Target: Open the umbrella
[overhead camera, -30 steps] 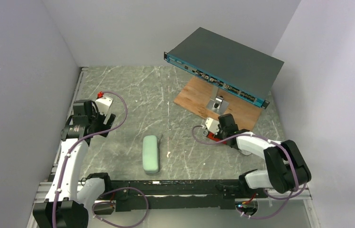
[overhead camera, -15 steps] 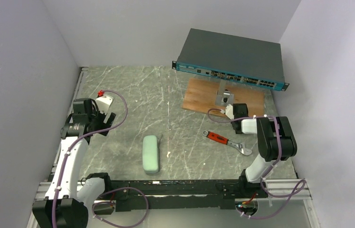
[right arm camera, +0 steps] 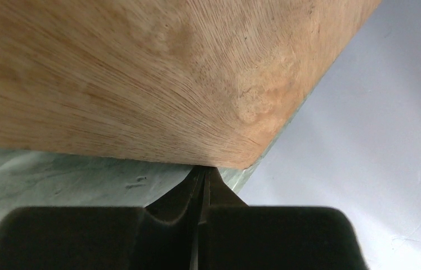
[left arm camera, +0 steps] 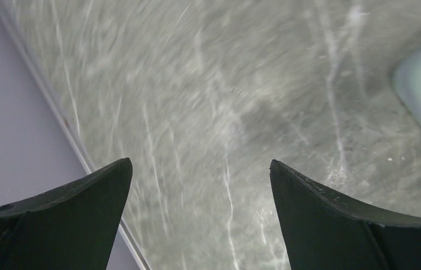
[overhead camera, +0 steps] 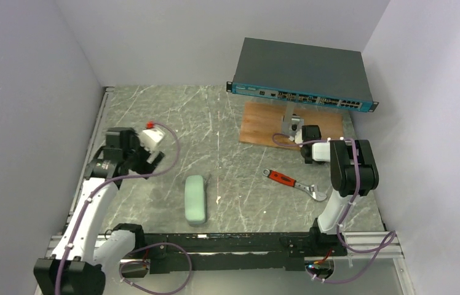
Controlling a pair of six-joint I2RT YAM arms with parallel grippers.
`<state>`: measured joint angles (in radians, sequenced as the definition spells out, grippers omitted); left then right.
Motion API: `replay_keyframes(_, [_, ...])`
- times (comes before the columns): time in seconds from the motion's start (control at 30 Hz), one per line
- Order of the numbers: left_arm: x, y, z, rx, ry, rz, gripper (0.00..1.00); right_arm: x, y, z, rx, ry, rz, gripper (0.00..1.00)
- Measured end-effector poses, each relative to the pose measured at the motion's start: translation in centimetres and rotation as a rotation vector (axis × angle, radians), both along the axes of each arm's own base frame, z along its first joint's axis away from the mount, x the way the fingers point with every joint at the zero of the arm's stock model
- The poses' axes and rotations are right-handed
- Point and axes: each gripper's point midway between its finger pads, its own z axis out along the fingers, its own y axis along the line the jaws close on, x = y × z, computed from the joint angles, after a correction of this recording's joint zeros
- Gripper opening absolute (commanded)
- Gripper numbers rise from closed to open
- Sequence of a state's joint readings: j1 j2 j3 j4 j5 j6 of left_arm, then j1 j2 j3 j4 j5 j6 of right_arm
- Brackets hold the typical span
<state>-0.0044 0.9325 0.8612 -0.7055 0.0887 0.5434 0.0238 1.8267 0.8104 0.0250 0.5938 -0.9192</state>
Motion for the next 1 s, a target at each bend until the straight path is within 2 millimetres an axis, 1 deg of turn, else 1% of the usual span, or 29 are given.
replay_keyframes(0.13, [0.2,-7.0,-0.1,0.060,-0.042,-0.358,0.98,0.0,0.3,0.0,0.027,-0.006,0.028,0.00])
replay_keyframes(0.17, [0.3,-9.1,-0.2,0.079,-0.053,-0.460,0.99,0.0,0.3,0.1,0.037,-0.013,0.039,0.00])
replay_keyframes(0.2, [0.4,-10.6,-0.4,0.092,-0.063,-0.529,0.99,0.0,0.5,0.1,0.050,-0.020,0.052,0.00])
replay_keyframes(0.23, [0.8,-12.8,-0.8,0.116,-0.077,-0.630,0.99,0.1,0.7,0.1,0.061,-0.028,0.067,0.00])
replay_keyframes(0.3, [1.4,-16.1,-1.9,0.156,-0.093,-0.773,0.98,0.1,1.2,0.1,0.084,-0.040,0.099,0.00])
replay_keyframes(0.33, [1.7,-18.0,-2.8,0.181,-0.100,-0.850,0.97,0.2,1.4,0.1,0.094,-0.046,0.111,0.00])
replay_keyframes(0.4, [2.5,-21.1,-4.7,0.227,-0.109,-0.970,0.95,0.2,1.8,0.1,0.110,-0.056,0.134,0.00])
replay_keyframes(0.5, [4.0,-25.7,-7.0,0.277,-0.131,-1.111,0.88,0.3,2.0,0.1,0.116,-0.063,0.143,0.00])
replay_keyframes(0.57, [5.7,-28.8,-7.8,0.296,-0.170,-1.171,0.82,0.2,2.0,0.1,0.118,-0.064,0.141,0.00])
replay_keyframes(0.63, [7.7,-31.4,-8.1,0.310,-0.220,-1.205,0.73,0.2,2.0,0.1,0.121,-0.068,0.137,0.00])
replay_keyframes(0.7, [9.4,-33.4,-8.4,0.326,-0.272,-1.227,0.61,0.2,2.0,0.2,0.125,-0.072,0.134,0.00])
replay_keyframes(0.77, [10.7,-34.8,-8.9,0.347,-0.312,-1.250,0.52,0.2,2.0,0.1,0.130,-0.077,0.134,0.00])
replay_keyframes(0.87, [11.4,-35.8,-10.5,0.389,-0.328,-1.301,0.37,0.2,2.1,0.1,0.131,-0.083,0.136,0.00])
replay_keyframes(0.9, [11.4,-36.0,-11.1,0.404,-0.324,-1.320,0.35,0.2,2.1,0.1,0.131,-0.083,0.136,0.00])
replay_keyframes(1.0, [11.1,-36.9,-12.9,0.451,-0.316,-1.385,0.33,0.2,2.0,0.1,0.132,-0.083,0.136,0.00])
